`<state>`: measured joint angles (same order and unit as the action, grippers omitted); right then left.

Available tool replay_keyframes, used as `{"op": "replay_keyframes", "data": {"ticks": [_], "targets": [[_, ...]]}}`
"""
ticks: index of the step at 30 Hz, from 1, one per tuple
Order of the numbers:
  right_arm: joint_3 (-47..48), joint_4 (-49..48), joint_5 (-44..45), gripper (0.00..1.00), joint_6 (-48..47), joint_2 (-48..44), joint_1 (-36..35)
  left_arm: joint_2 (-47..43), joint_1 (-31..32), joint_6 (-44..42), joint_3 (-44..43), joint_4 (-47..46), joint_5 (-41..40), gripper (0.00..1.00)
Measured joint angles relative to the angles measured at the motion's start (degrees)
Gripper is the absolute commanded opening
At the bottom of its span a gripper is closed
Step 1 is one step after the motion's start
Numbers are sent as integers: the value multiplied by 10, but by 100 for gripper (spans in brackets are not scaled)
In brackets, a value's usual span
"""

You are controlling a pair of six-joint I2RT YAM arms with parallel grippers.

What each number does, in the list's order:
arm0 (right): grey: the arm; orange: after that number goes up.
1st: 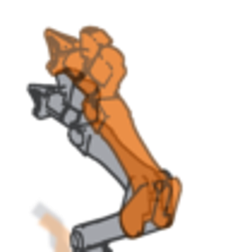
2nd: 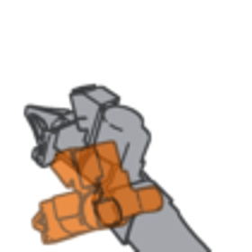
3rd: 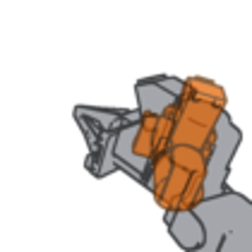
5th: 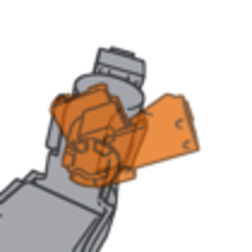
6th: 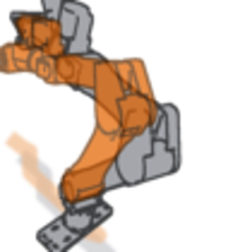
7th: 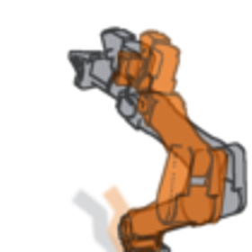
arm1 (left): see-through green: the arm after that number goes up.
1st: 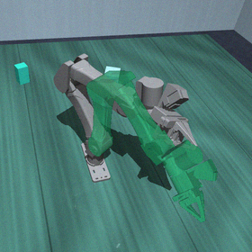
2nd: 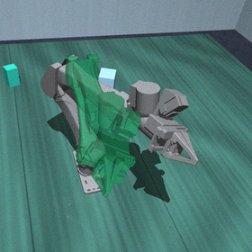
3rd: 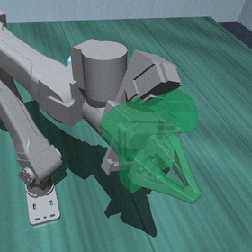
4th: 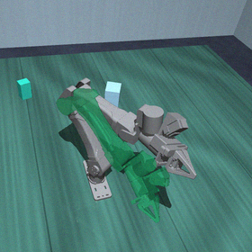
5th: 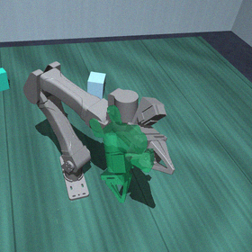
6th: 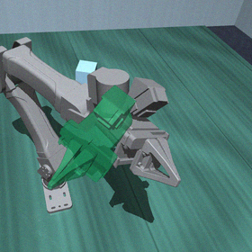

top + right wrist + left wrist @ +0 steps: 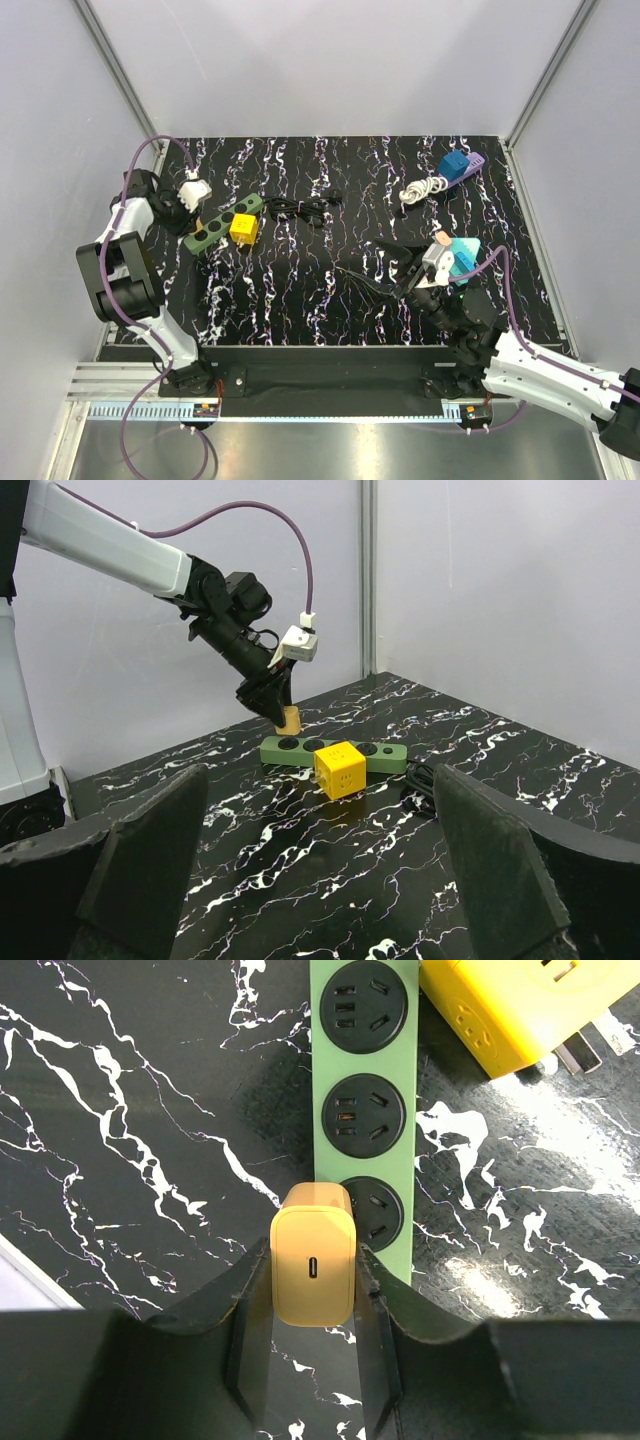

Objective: Insert the plug

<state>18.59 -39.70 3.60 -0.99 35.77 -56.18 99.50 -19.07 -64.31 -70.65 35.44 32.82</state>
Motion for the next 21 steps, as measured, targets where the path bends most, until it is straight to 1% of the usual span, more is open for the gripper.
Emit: {"op": "replay_keyframes", "data": {"ticks": [15, 21], "targets": [[0, 0, 0, 100, 0, -4, 0, 0, 14, -6, 0, -3, -14, 0], [0, 0, -1, 100, 0, -5, 0, -12, 14, -8, 21, -20, -14, 0]]}}
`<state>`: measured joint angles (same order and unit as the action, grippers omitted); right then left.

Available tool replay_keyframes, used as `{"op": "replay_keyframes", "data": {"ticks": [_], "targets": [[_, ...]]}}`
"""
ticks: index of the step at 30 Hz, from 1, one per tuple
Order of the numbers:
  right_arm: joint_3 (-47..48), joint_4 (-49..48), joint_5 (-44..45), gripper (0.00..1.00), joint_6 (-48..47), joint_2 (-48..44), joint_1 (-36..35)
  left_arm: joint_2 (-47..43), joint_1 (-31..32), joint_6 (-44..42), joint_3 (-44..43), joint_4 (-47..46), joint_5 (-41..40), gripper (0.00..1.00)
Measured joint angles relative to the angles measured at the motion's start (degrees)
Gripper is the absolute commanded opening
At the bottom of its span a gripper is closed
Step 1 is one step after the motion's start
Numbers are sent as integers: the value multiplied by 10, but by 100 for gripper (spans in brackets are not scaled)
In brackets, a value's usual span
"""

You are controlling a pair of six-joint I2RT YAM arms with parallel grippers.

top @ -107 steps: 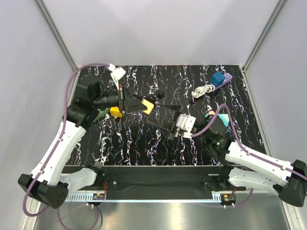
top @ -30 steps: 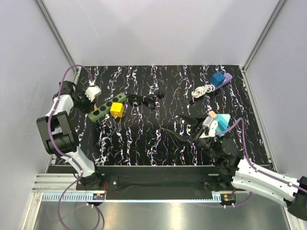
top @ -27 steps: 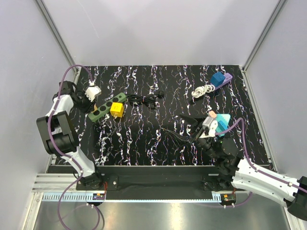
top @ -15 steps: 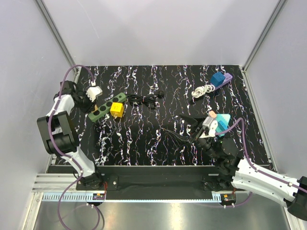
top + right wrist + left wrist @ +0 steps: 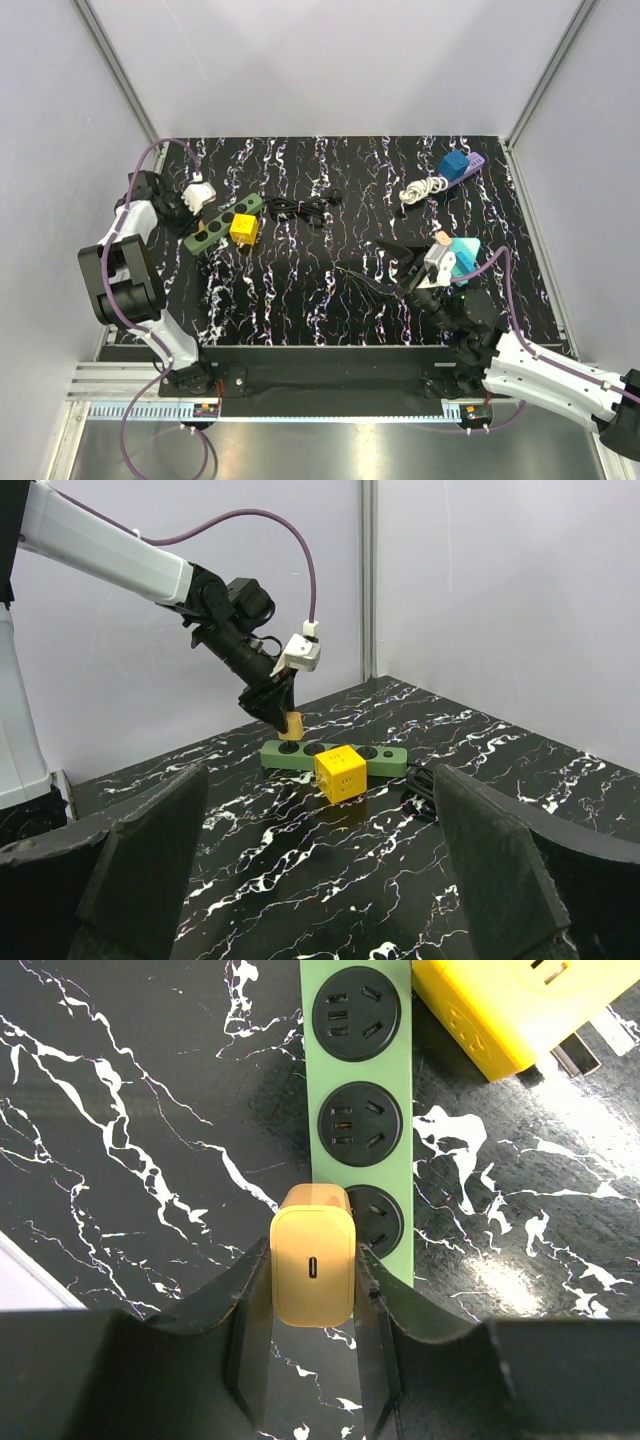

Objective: Insert the plug

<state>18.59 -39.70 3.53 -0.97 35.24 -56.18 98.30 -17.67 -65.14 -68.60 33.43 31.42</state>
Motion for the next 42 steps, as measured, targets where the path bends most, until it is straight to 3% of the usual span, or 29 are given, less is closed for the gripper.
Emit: {"op": "replay_keyframes", "data": {"ticks": [42], "targets": [[0, 1, -1, 100, 0, -14, 0, -30, 8, 6, 28, 8, -18, 0]]}}
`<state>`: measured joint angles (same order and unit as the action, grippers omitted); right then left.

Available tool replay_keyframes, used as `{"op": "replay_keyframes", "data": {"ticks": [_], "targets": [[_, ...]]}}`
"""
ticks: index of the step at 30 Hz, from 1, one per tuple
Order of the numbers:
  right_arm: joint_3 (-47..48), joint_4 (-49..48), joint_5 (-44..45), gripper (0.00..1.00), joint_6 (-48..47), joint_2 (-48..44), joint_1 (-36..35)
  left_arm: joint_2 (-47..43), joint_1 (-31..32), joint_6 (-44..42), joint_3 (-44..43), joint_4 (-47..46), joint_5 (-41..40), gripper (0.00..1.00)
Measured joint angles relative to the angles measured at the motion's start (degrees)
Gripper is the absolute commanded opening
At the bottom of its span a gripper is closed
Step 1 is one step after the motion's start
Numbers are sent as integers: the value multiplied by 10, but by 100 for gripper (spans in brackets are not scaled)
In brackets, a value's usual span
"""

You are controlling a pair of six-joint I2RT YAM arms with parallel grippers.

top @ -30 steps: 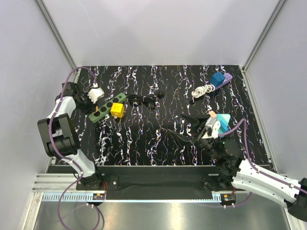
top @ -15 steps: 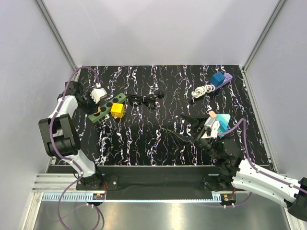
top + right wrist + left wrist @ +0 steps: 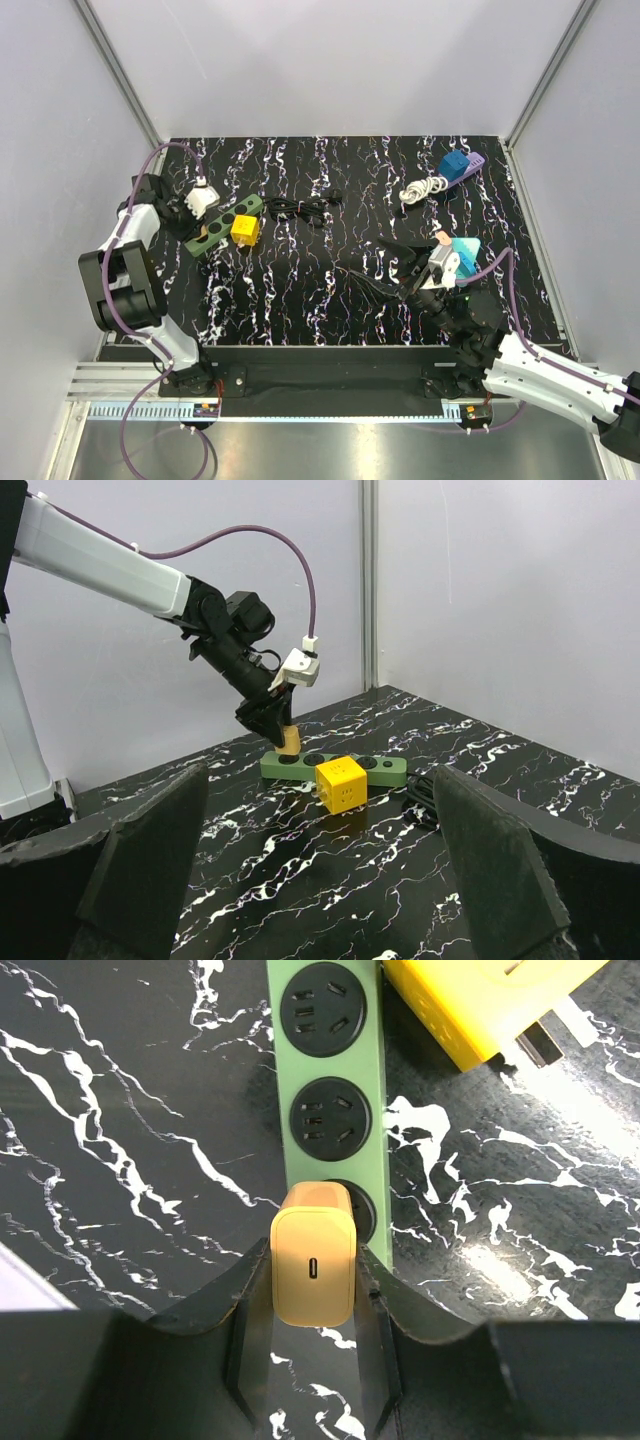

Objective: Insert the plug

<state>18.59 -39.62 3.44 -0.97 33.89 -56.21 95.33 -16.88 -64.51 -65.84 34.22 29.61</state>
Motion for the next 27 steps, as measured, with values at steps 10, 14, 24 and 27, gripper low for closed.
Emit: {"op": "replay_keyframes", "data": {"ticks": [10, 14, 24, 27], "targets": [[0, 0, 0, 100, 0, -4, 0, 2, -3, 0, 2, -3, 4, 0], [0, 1, 0, 100, 0, -7, 0, 22, -5, 0, -23, 20, 11, 0], [0, 1, 1, 100, 0, 5, 0, 49, -19, -14, -55, 58, 39, 0], [0, 1, 1, 100, 0, 10, 0, 49, -20, -22, -52, 57, 43, 0]]}}
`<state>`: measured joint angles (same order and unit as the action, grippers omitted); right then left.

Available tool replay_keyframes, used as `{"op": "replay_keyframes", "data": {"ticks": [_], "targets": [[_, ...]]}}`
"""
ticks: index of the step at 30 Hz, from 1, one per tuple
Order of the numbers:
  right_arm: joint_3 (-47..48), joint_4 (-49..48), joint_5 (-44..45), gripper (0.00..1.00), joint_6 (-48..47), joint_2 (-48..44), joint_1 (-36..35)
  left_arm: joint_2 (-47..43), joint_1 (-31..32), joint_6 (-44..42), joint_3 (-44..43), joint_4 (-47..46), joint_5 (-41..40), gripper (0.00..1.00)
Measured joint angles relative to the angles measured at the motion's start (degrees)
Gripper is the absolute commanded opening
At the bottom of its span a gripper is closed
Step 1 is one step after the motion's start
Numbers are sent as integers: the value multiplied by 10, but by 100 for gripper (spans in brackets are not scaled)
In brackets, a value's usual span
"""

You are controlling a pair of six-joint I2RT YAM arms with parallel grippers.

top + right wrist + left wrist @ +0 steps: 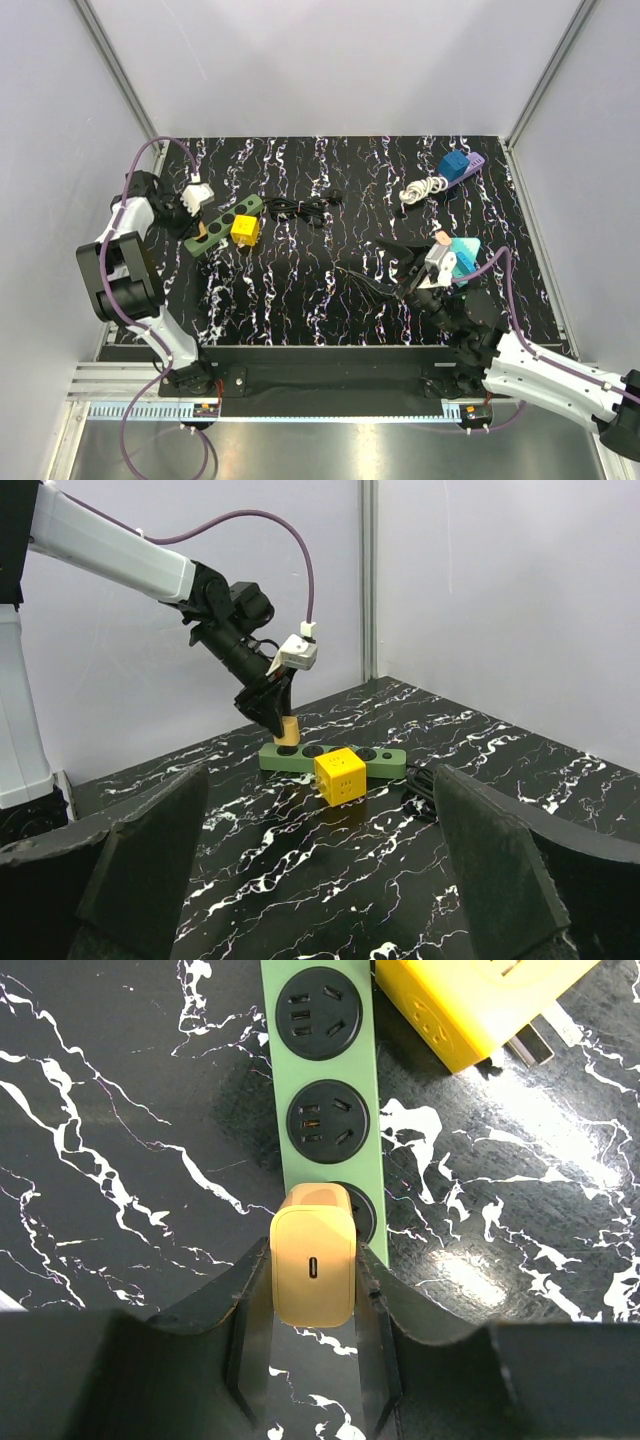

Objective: Insert the plug

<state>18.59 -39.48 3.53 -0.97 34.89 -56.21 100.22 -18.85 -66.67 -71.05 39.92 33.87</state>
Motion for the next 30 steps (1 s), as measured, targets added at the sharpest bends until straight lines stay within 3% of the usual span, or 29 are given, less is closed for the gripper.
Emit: {"op": "replay_keyframes", "data": {"ticks": [30], "targets": [[-3, 25, 37, 100, 26, -38, 0, 67, 16, -30, -76, 87, -43, 0]]}}
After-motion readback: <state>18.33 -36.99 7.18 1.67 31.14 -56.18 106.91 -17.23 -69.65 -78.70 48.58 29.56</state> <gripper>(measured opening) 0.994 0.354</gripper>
